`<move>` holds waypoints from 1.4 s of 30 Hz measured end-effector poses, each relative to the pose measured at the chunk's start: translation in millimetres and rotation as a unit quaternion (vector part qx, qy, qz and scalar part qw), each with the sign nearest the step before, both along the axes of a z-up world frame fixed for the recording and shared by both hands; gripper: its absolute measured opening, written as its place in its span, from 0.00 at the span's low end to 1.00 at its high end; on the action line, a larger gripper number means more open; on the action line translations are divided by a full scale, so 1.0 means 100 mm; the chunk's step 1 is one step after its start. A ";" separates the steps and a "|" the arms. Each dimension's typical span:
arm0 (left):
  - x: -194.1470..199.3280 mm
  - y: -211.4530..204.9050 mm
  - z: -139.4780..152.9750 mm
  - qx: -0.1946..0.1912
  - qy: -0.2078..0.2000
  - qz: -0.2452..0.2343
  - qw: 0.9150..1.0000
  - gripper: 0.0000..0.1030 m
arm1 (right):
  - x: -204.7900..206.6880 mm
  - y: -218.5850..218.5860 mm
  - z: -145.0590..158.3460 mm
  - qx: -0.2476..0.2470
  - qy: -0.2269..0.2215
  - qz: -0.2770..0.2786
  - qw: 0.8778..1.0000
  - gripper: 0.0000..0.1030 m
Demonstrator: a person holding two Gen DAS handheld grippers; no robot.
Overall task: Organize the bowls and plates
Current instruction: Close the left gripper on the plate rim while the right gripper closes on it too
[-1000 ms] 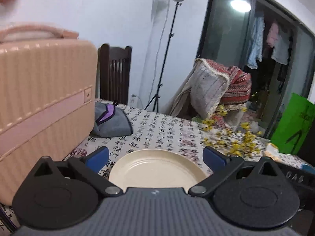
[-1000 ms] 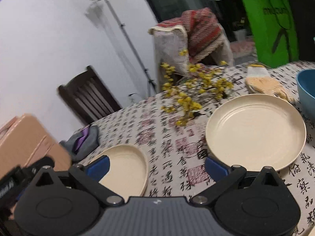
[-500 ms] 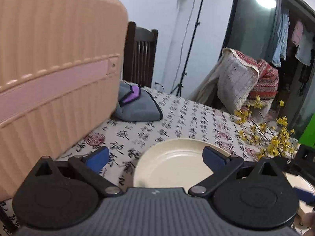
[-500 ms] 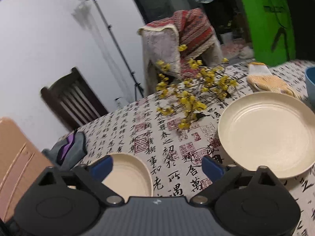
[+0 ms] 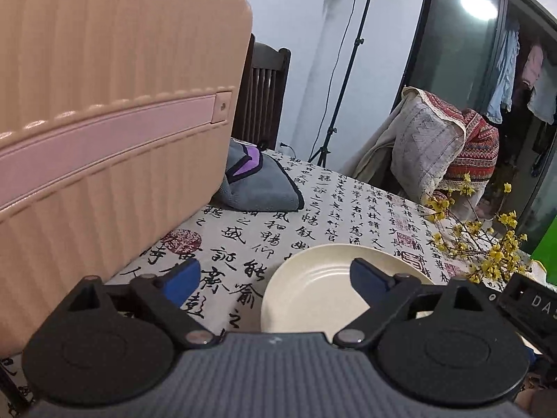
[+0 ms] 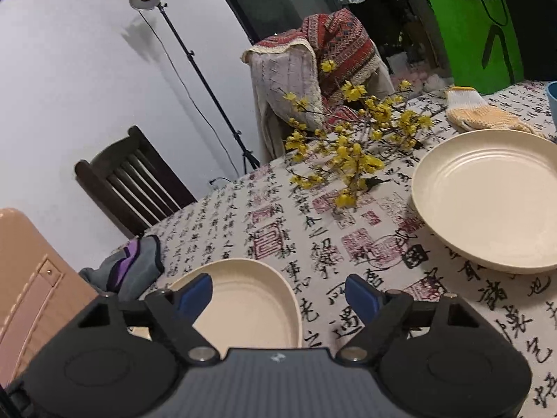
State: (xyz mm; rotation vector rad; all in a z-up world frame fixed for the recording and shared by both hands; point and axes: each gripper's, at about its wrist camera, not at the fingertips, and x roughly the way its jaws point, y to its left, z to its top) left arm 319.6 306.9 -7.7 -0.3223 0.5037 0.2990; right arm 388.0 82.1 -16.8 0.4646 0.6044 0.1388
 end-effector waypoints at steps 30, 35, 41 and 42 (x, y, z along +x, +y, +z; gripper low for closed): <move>0.12 -0.02 -0.23 -0.015 0.030 -0.024 0.999 0.56 | 0.14 -0.23 -0.24 -0.009 0.021 -0.017 1.000 0.67; 0.13 -0.02 -0.25 -0.019 0.034 -0.027 0.999 0.47 | 0.16 -0.26 -0.27 -0.013 0.027 -0.024 0.999 0.67; 0.16 0.00 -0.28 -0.028 0.044 -0.028 0.998 0.27 | 0.17 -0.24 -0.28 -0.005 0.022 -0.007 1.000 0.67; 0.16 0.00 -0.28 -0.029 0.045 -0.028 0.998 0.26 | 0.17 -0.23 -0.28 -0.005 0.021 -0.003 1.000 0.67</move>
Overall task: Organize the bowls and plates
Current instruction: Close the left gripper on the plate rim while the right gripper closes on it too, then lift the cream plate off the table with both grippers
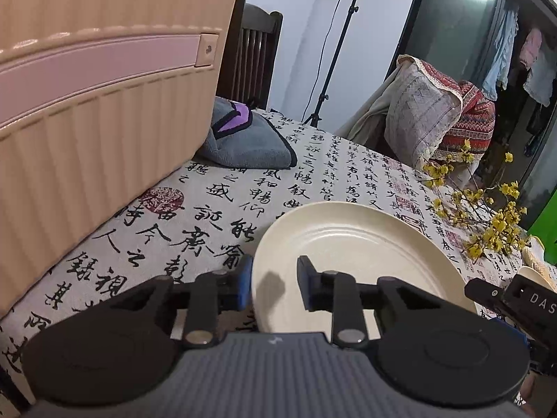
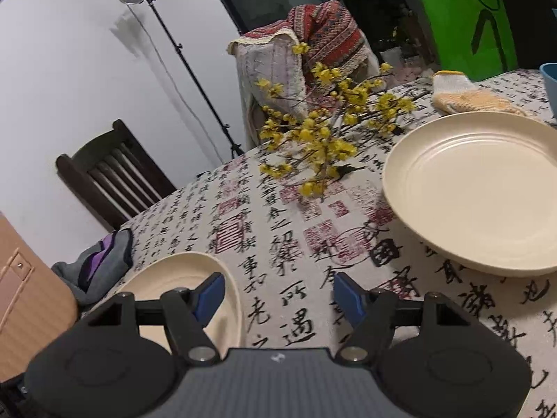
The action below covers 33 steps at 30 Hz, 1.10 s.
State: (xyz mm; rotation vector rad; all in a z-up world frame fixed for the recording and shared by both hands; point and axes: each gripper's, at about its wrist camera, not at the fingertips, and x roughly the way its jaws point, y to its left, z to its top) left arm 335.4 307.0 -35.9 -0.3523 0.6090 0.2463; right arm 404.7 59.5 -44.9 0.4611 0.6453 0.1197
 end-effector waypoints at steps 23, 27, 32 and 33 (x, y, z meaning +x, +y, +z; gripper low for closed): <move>0.04 -0.04 -0.05 0.030 0.028 0.013 0.999 0.16 | 0.00 0.19 -0.07 0.004 0.003 0.073 0.997 0.08; 0.04 -0.08 -0.04 0.047 0.029 0.013 0.998 0.16 | -0.01 0.20 -0.08 0.000 0.000 0.073 0.997 0.08; 0.05 -0.07 -0.03 0.048 0.032 0.020 0.998 0.16 | -0.02 0.23 -0.06 -0.008 -0.002 0.080 0.997 0.08; 0.05 -0.07 -0.03 0.049 0.033 0.023 0.998 0.16 | -0.03 0.25 -0.05 -0.013 -0.004 0.084 0.996 0.08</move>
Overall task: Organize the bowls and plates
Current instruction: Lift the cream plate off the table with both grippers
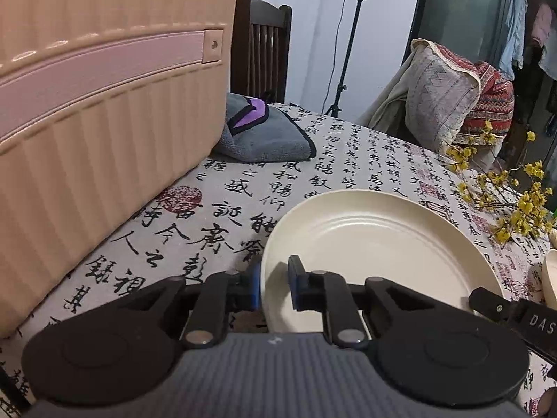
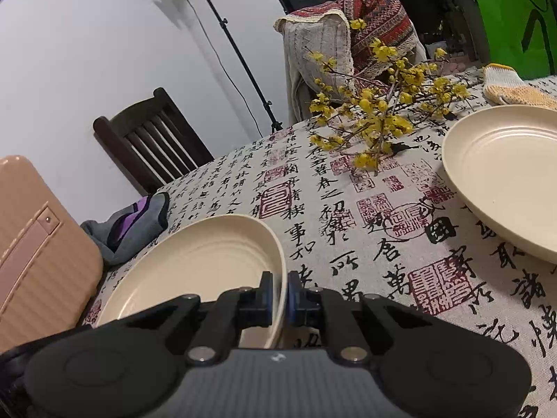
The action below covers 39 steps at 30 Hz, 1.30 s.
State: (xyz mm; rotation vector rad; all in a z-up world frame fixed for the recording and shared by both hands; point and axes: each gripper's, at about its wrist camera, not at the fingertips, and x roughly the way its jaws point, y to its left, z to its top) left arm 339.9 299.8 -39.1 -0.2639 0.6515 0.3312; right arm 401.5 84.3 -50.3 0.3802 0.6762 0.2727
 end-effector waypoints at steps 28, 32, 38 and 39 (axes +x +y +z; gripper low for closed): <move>-0.16 0.04 0.26 0.009 -0.040 0.015 0.999 0.16 | -0.22 0.08 0.20 -0.021 -0.067 0.011 0.997 0.09; -0.18 0.05 0.29 0.009 -0.044 0.018 0.999 0.16 | -0.24 0.10 0.24 -0.023 -0.072 0.013 0.997 0.09; -0.22 0.04 0.36 0.007 -0.055 0.015 0.998 0.15 | -0.30 0.10 0.33 -0.028 -0.077 0.007 0.997 0.09; -0.23 0.04 0.37 0.005 -0.057 0.014 0.998 0.15 | -0.31 0.09 0.34 -0.028 -0.077 0.007 0.997 0.09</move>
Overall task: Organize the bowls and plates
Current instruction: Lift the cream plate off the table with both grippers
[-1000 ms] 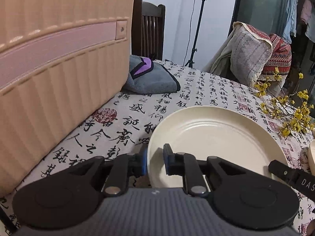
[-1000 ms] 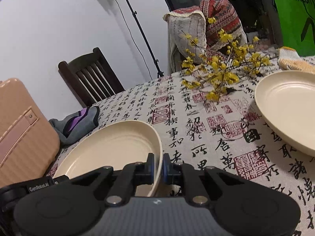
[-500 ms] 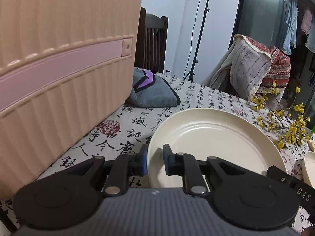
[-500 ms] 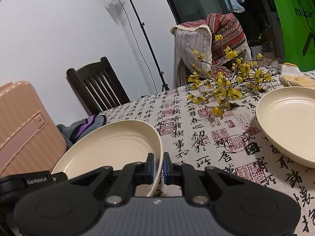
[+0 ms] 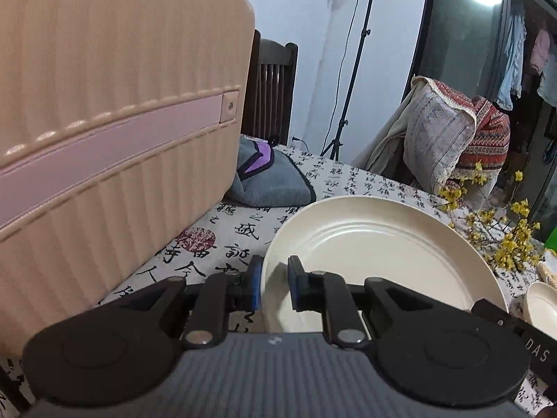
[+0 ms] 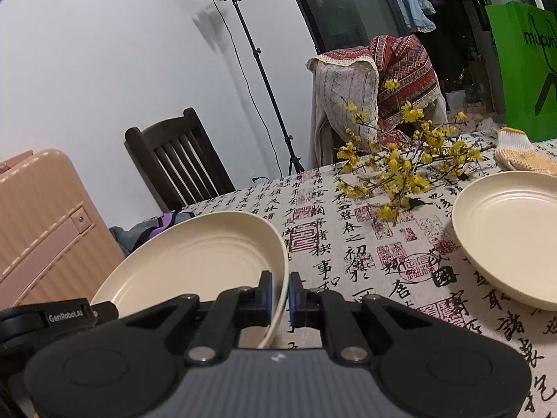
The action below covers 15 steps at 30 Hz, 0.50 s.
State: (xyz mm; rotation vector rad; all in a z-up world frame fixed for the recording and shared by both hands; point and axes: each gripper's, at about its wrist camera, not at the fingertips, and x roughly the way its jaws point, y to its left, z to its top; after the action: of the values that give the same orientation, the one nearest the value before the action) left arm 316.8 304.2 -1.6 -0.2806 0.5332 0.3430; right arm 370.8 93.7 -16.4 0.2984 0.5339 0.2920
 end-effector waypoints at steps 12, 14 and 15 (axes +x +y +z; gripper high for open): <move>-0.09 -0.17 0.14 -0.012 -0.018 -0.030 0.999 0.12 | -0.16 -0.20 0.13 -0.008 -0.001 -0.019 1.000 0.10; -0.11 -0.20 0.17 -0.015 -0.021 -0.034 0.999 0.12 | -0.20 -0.25 0.16 -0.010 -0.005 -0.021 1.000 0.10; -0.12 -0.21 0.18 -0.015 -0.021 -0.036 0.999 0.12 | -0.22 -0.26 0.17 -0.011 -0.006 -0.022 1.000 0.10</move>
State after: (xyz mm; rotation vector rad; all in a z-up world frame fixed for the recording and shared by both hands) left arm 305.1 283.1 16.7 -0.2969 0.5057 0.2591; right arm 349.3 67.6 0.9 0.2866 0.5170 0.2445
